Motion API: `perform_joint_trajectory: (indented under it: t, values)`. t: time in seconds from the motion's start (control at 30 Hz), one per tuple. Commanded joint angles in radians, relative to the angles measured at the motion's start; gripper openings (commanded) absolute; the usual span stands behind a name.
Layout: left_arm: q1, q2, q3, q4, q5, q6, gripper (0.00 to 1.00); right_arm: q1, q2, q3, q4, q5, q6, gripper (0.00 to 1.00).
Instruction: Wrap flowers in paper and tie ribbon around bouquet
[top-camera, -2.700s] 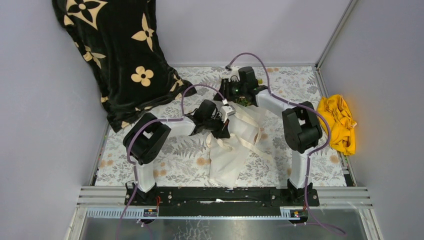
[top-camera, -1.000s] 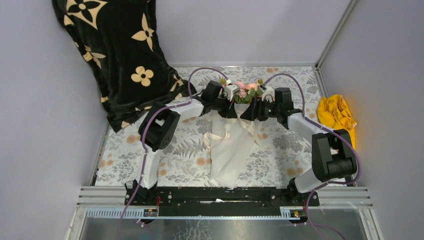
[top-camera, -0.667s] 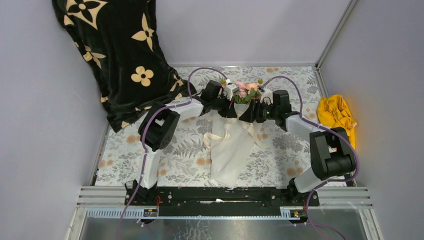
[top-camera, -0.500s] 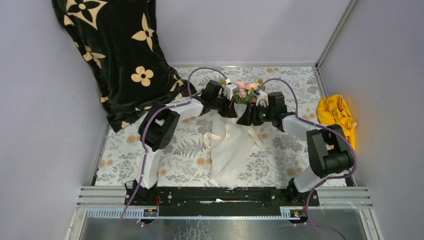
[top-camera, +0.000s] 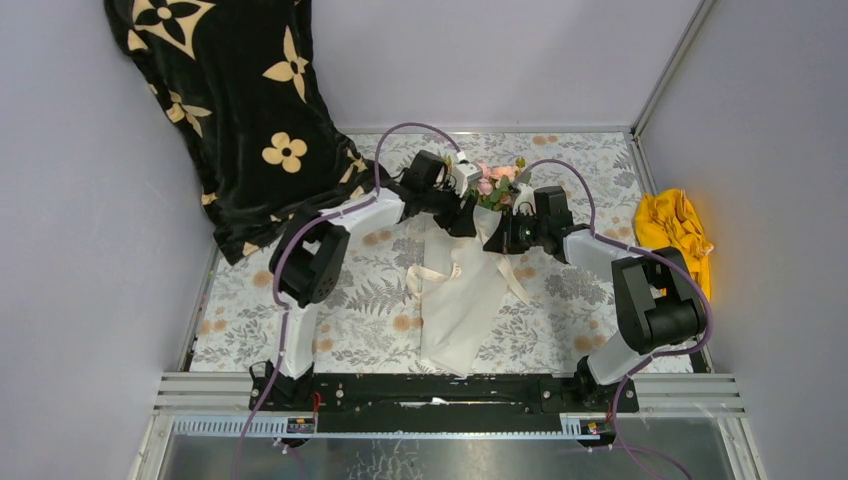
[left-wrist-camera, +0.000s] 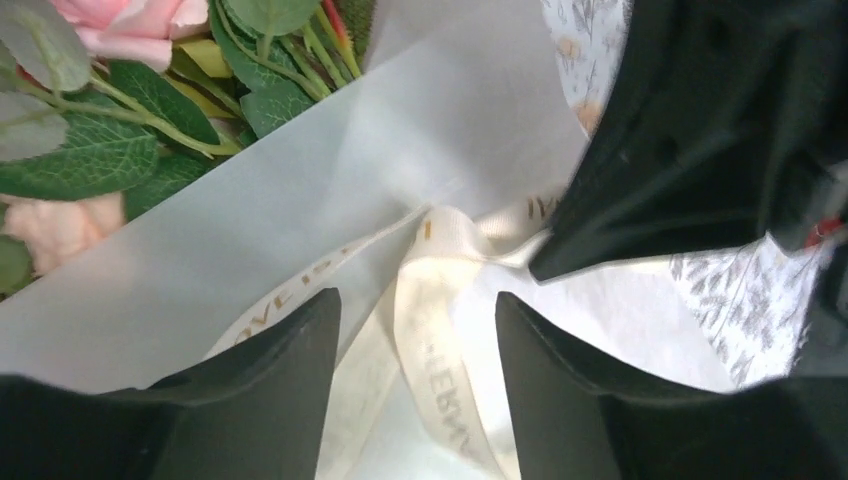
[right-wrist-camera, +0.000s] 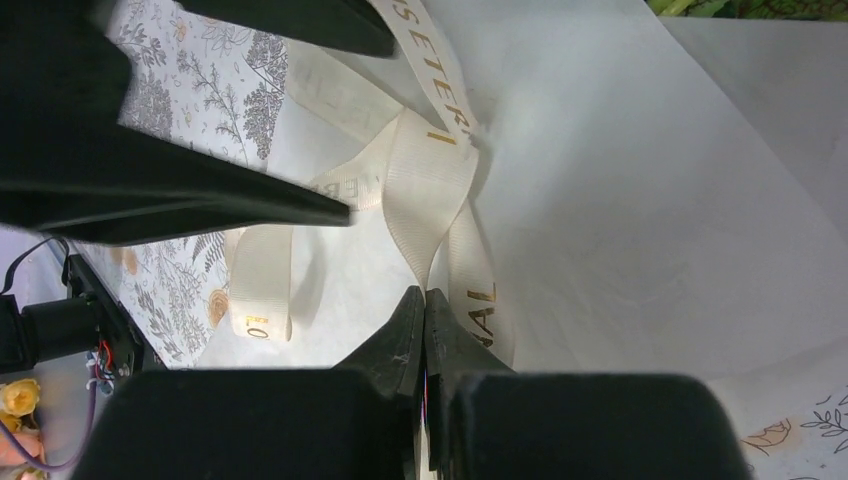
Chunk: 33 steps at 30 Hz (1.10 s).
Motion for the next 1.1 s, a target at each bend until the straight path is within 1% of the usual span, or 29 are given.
perform_joint_trajectory:
  t: [0.0, 0.07, 0.2, 0.47, 0.57, 0.63, 0.7, 0.77, 0.83, 0.93, 0.97, 1.07]
  values:
    - [0.002, -0.114, 0.033, -0.192, -0.066, 0.250, 0.72, 0.005, 0.000, 0.036, -0.001, 0.019, -0.005, 0.00]
    - [0.000, -0.117, 0.007, -0.198, -0.107, 0.303, 0.77, 0.005, 0.000, 0.039, 0.001, 0.014, 0.000, 0.00]
    - [-0.020, -0.074, -0.001, -0.216, -0.169, 0.359, 0.82, 0.005, 0.007, 0.056, 0.003, 0.005, 0.007, 0.00]
    - [-0.056, -0.014, -0.004, -0.220, -0.203, 0.396, 0.83, 0.005, 0.001, 0.077, 0.004, 0.010, 0.018, 0.00]
    - [-0.065, -0.012, -0.022, -0.224, -0.193, 0.402, 0.81, 0.005, 0.006, 0.087, 0.002, 0.022, 0.023, 0.00]
    - [-0.071, -0.013, -0.031, -0.223, -0.200, 0.407, 0.74, 0.005, 0.010, 0.096, 0.002, 0.030, 0.028, 0.00]
    - [-0.076, -0.013, -0.038, -0.223, -0.215, 0.414, 0.61, 0.005, 0.013, 0.106, 0.005, 0.044, 0.040, 0.00]
    - [-0.078, -0.015, -0.047, -0.227, -0.223, 0.424, 0.46, 0.005, 0.016, 0.117, 0.013, 0.052, 0.056, 0.00]
    - [-0.077, -0.018, -0.054, -0.232, -0.223, 0.433, 0.27, 0.003, 0.025, 0.134, 0.019, 0.052, 0.073, 0.00]
    - [-0.078, -0.028, -0.054, -0.238, -0.220, 0.433, 0.03, 0.003, 0.042, 0.174, 0.024, 0.043, 0.098, 0.00]
    - [-0.078, -0.036, -0.055, -0.239, -0.216, 0.433, 0.00, 0.003, 0.047, 0.186, 0.027, 0.042, 0.111, 0.00]
    - [-0.079, -0.065, -0.061, -0.235, -0.206, 0.420, 0.00, 0.004, 0.058, 0.220, 0.045, 0.054, 0.158, 0.00]
